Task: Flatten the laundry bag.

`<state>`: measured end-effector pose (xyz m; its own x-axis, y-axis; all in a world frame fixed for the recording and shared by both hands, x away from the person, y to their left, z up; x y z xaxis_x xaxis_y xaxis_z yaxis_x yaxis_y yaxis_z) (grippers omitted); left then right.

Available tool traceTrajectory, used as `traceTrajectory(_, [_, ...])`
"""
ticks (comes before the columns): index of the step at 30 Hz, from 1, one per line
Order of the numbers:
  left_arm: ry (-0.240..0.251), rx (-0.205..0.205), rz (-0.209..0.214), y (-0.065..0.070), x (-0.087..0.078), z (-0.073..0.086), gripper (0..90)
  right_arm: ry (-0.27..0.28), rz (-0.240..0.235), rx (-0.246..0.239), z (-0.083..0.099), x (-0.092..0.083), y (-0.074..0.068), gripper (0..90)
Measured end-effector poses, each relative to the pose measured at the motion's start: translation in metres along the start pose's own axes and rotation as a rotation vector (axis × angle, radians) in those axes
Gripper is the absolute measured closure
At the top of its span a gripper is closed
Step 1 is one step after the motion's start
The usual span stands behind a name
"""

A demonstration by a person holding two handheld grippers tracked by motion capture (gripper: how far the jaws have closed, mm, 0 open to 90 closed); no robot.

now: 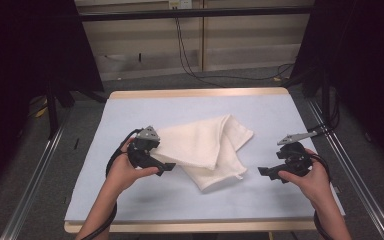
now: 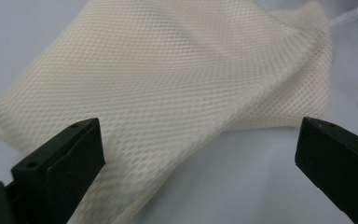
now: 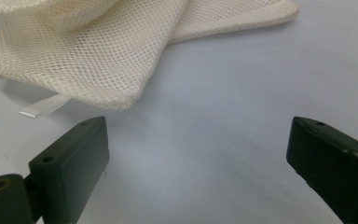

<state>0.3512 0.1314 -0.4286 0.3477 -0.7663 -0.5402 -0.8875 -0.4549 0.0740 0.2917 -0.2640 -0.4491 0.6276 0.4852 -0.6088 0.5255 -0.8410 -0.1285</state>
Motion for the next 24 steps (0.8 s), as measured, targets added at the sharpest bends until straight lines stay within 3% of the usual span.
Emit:
traceTrajectory(9, [-0.001,0.060,0.035,0.012,0.010,-0.012,9.6,0.010,-0.003,-0.001,0.000,-0.002,0.003,5.2])
traceTrajectory(12, [-0.028,0.071,0.043,0.012,0.019,-0.009,13.3,0.004,-0.001,0.007,0.000,-0.001,0.002,5.2])
traceTrajectory(18, [-0.026,0.097,0.045,0.007,0.032,-0.002,19.2,0.006,-0.005,-0.001,0.000,-0.001,0.001,5.4])
traceTrajectory(19, [-0.035,0.103,0.049,0.005,0.034,0.000,23.5,0.009,-0.009,0.002,0.000,-0.001,0.001,5.5])
traceTrajectory(22, [-0.049,0.071,0.060,0.002,0.043,0.008,23.4,0.000,-0.009,-0.001,0.001,-0.001,0.001,5.6])
traceTrajectory(24, [-0.062,0.072,0.063,0.000,0.047,0.013,25.8,0.001,-0.012,-0.002,0.000,-0.001,0.001,5.7])
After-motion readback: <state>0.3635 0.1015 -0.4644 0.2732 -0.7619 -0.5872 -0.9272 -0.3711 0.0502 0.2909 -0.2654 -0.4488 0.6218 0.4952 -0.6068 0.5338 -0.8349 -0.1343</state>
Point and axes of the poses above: each handheld gripper's, and its own axes: x roughly forward along the jaws, z roughly out of its underside, y roughly to its right, the point moved 3 cm from there along x, roughly forward along the jaws, and after that the axes turned 13 degrees about y, right-handed, at the moved point
